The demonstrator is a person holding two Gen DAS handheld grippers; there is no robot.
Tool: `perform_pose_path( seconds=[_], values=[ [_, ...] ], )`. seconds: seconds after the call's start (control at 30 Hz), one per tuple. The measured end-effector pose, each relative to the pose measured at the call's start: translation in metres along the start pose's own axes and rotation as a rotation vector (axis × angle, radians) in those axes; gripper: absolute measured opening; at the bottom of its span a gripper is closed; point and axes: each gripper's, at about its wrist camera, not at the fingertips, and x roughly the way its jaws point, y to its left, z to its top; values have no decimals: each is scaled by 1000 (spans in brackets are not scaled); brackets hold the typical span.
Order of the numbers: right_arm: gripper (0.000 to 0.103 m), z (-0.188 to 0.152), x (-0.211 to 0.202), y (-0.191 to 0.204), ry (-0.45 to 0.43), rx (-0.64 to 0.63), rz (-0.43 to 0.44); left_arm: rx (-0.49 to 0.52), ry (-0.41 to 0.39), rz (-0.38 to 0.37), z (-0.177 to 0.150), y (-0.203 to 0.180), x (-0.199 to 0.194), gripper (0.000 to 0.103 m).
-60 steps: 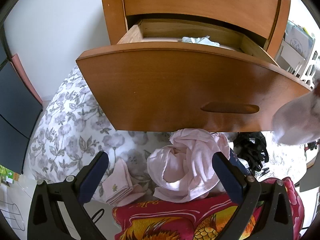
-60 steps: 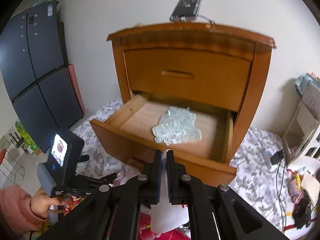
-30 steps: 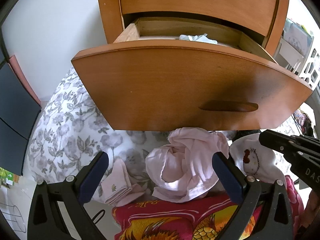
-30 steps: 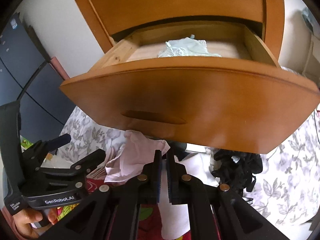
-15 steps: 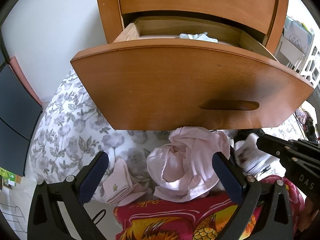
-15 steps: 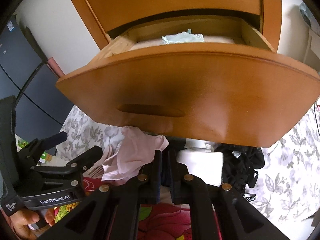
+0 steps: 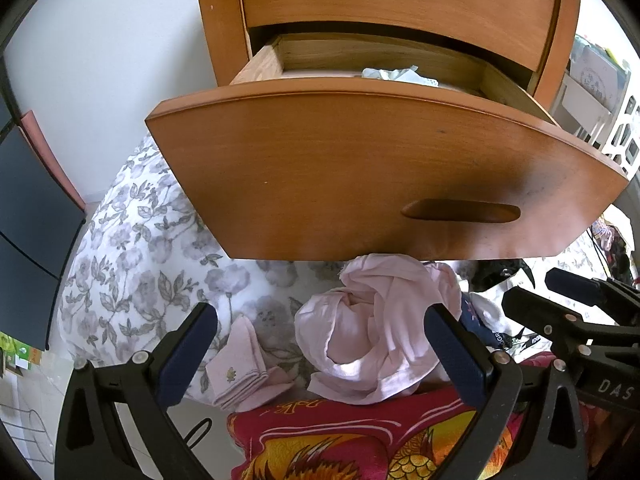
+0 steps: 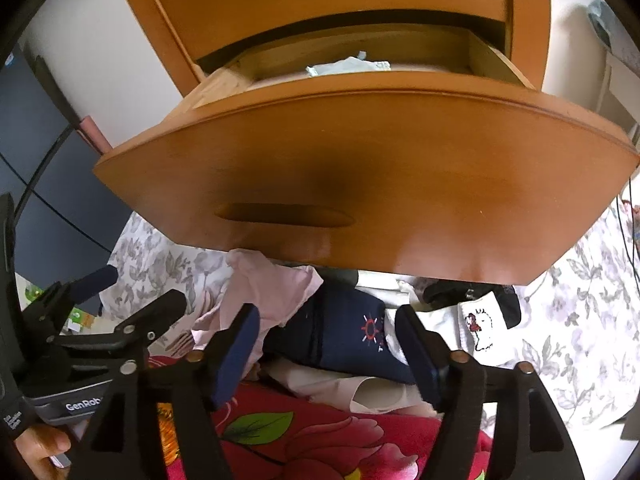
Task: Organize soft objects
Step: 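Lower the white sock onto the bed and open the right tool, then move the left tool up toward the open drawer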
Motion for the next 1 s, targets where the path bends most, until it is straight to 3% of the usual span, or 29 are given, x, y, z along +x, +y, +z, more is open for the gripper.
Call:
perform_pose_path(
  seconds=[0.43,0.83,1.0],
  values=[
    [100,-2,-11,-1,-64,17,-53,1,-2,4,0,-1,-1,103],
    [102,-5,-25,-9,-127,69,-50,-10,-9,-3,1,0,-4,103],
    [102,-7,-35,-6,-160,56,-101,-34,-18,-19,1,3,-5,103]
  ],
)
